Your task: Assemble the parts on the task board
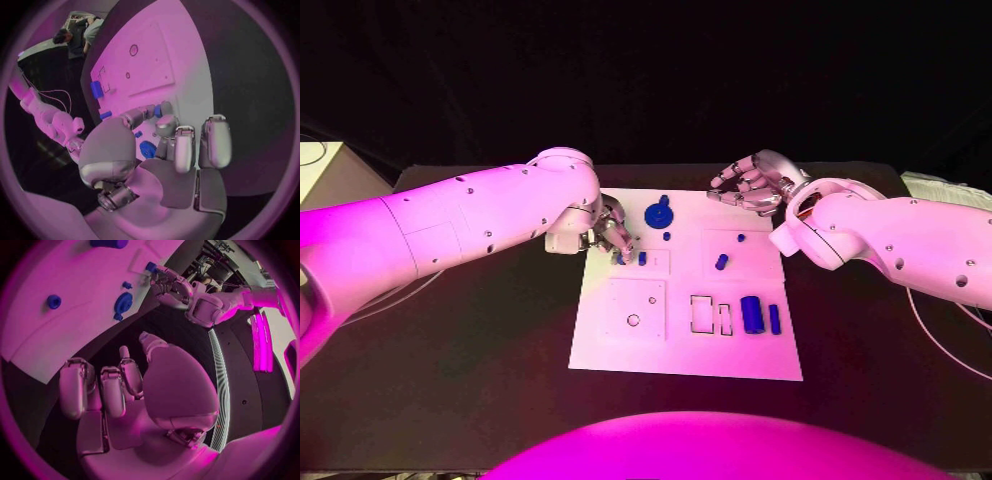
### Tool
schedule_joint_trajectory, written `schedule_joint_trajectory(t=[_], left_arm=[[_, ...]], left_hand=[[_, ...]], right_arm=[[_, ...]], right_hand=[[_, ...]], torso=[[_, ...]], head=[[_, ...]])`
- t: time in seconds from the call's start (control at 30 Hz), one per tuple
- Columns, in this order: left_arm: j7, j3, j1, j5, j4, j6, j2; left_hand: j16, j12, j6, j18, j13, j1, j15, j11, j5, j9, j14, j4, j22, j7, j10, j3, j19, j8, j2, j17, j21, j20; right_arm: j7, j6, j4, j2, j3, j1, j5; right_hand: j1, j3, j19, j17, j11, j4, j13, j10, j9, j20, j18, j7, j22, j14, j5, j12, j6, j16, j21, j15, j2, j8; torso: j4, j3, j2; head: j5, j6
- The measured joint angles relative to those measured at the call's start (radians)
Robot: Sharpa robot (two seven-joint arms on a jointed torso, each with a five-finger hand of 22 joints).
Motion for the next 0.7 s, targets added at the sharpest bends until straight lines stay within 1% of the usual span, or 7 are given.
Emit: schedule_joint_trajectory(t=[0.1,0.27,0.37,0.57,0.63,0.7], left_arm=[[0.0,0.0,0.0,0.0,0.0,-0.002,0.0],[-0.001,-0.001,-0.001,-0.001,0.0,-0.007,-0.001],[-0.001,-0.001,-0.002,-0.001,-0.002,-0.012,-0.001],[0.002,-0.001,-0.003,0.0,-0.007,-0.018,0.0],[0.003,-0.001,-0.003,0.0,-0.009,-0.019,0.0],[0.003,-0.001,-0.004,0.002,-0.009,-0.02,0.0]], left_hand=[[0.0,0.0,0.002,0.0,0.001,-0.005,0.0,0.0,-0.002,-0.002,0.0,0.0,0.0,-0.002,0.0,0.0,0.0,0.001,-0.005,0.0,0.0,0.0],[0.0,0.0,0.004,0.0,0.002,-0.005,0.0,0.0,-0.006,-0.004,0.0,-0.003,0.0,-0.004,0.0,-0.003,0.004,0.001,-0.005,0.0,0.0,-0.004],[0.0,-0.004,0.009,0.0,0.002,-0.011,-0.004,0.0,-0.012,-0.007,0.003,-0.007,0.0,-0.009,0.0,-0.007,0.004,-0.002,-0.011,0.0,0.0,-0.004],[0.0,-0.007,0.014,0.0,-0.001,-0.01,-0.004,0.0,-0.014,-0.009,0.003,-0.004,0.0,-0.014,0.0,-0.01,0.004,-0.003,-0.016,0.0,0.0,-0.004],[0.0,-0.009,0.01,0.0,-0.004,-0.008,-0.004,0.0,-0.014,-0.01,0.003,-0.004,0.0,-0.01,0.0,-0.01,0.004,-0.003,-0.018,0.0,0.0,-0.004],[0.0,-0.021,0.005,0.0,-0.018,0.007,-0.004,-0.004,-0.014,-0.011,0.003,-0.009,0.0,-0.005,-0.004,-0.016,0.001,-0.003,-0.025,0.0,-0.007,-0.006]], right_arm=[[0.0,0.0,0.0,0.0,0.0,0.0,0.0],[0.0,0.0,0.0,0.0,0.0,-0.001,0.0],[0.0,0.0,0.0,0.0,0.0,-0.001,0.0],[0.0,0.0,-0.001,0.0,0.0,-0.002,0.0],[0.0,0.0,-0.001,0.0,0.0,-0.002,0.0],[0.0,0.0,-0.001,0.0,0.0,-0.002,0.0]], right_hand=[[0.0,0.0,0.0,0.0,0.0,0.0,0.0,0.0,0.0,0.0,0.0,0.0,0.001,0.0,0.0,0.0,0.0,0.0,0.0,0.0,0.0,0.0],[0.0,0.0,0.0,0.0,0.0,0.0,0.0,0.0,0.0,0.0,0.0,0.0,0.001,0.0,0.0,0.0,0.0,0.0,0.0,0.0,0.0,0.0],[0.0,0.0,0.0,0.0,0.0,0.0,0.0,0.0,0.0,0.0,0.0,0.0,0.001,0.0,0.0,0.0,0.0,0.0,0.0,0.0,0.0,0.0],[0.0,0.0,0.0,0.0,0.0,0.0,0.0,0.0,0.0,0.0,0.0,0.0,0.001,0.0,0.0,0.0,0.0,0.0,0.0,0.0,0.0,0.0],[0.0,0.0,0.0,0.0,0.0,0.0,0.0,0.0,0.0,0.0,0.0,0.0,0.001,0.0,0.0,0.0,0.0,0.0,0.0,0.0,0.0,0.0],[0.0,0.0,0.0,0.0,0.0,0.0,0.0,0.0,0.0,0.0,0.0,0.0,0.001,0.0,0.0,0.0,0.0,0.0,0.0,0.0,0.0,0.0]], torso=[[-0.0001,0.0,0.0],[-0.0001,0.0,0.0],[-0.0001,-0.0002,0.0],[-0.0005,-0.0002,0.0],[-0.0006,-0.0003,0.0],[-0.0008,-0.0002,0.001]], head=[[0.0,0.0],[0.0,0.0],[-0.001,0.0],[-0.001,0.0],[-0.001,0.0],[-0.001,0.0]])
